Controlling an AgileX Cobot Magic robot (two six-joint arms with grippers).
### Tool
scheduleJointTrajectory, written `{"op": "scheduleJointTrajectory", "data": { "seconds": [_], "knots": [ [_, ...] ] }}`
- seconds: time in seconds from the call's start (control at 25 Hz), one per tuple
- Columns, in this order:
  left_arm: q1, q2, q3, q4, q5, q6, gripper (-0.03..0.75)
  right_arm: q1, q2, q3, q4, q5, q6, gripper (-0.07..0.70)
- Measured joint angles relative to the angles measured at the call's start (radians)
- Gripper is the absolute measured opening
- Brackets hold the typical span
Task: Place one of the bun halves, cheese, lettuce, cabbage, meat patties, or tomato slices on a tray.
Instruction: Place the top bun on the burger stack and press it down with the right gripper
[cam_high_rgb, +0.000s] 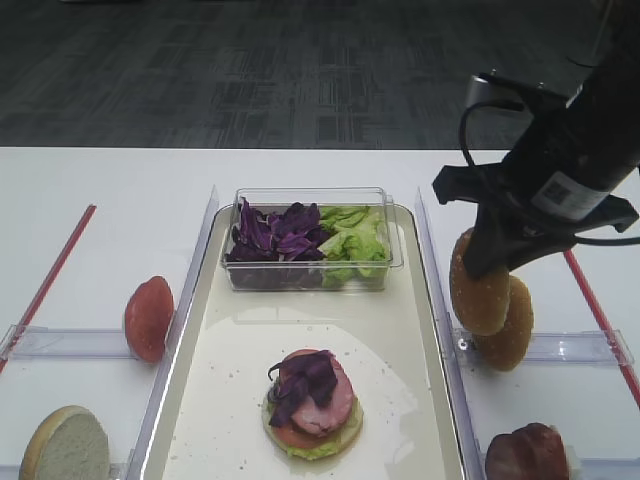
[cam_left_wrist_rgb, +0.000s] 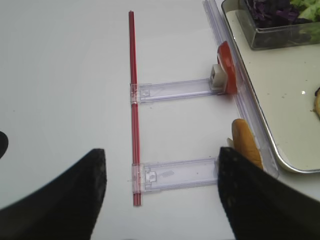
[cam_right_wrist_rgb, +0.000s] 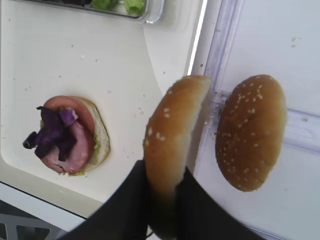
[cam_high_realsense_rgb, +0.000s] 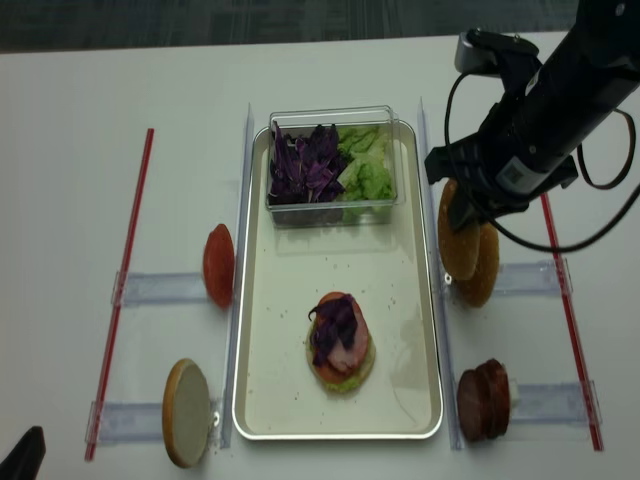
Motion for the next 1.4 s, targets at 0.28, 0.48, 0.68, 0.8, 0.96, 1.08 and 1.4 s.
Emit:
{"op": "scheduleJointTrajectory", "data": {
  "seconds": [0.28, 0.48, 0.68, 0.8, 0.96, 1.08, 1.4],
  "knots": [
    [0.000, 0.000, 0.000, 0.000, 0.000, 0.000, 0.440, 0.000, -0.049, 0.109, 0.048, -0.039, -0.054, 0.152],
    [0.000, 0.000, 0.000, 0.000, 0.000, 0.000, 0.440, 0.000, -0.082, 0.182, 0.124, -0.067, -0.115, 0.152],
    [0.000, 0.000, 0.000, 0.000, 0.000, 0.000, 0.440, 0.000, -0.102, 0.240, 0.225, -0.096, -0.197, 0.152],
    [0.000, 0.000, 0.000, 0.000, 0.000, 0.000, 0.440, 0.000, -0.102, 0.279, 0.295, -0.105, -0.258, 0.152],
    [0.000, 0.000, 0.000, 0.000, 0.000, 0.000, 0.440, 0.000, -0.102, 0.330, 0.412, -0.131, -0.351, 0.152],
    [0.000, 0.000, 0.000, 0.000, 0.000, 0.000, 0.440, 0.000, -0.102, 0.362, 0.505, -0.142, -0.442, 0.152],
    [0.000, 0.000, 0.000, 0.000, 0.000, 0.000, 0.440, -0.009, -0.102, 0.408, 0.654, -0.146, -0.571, 0.152]
  ]
}}
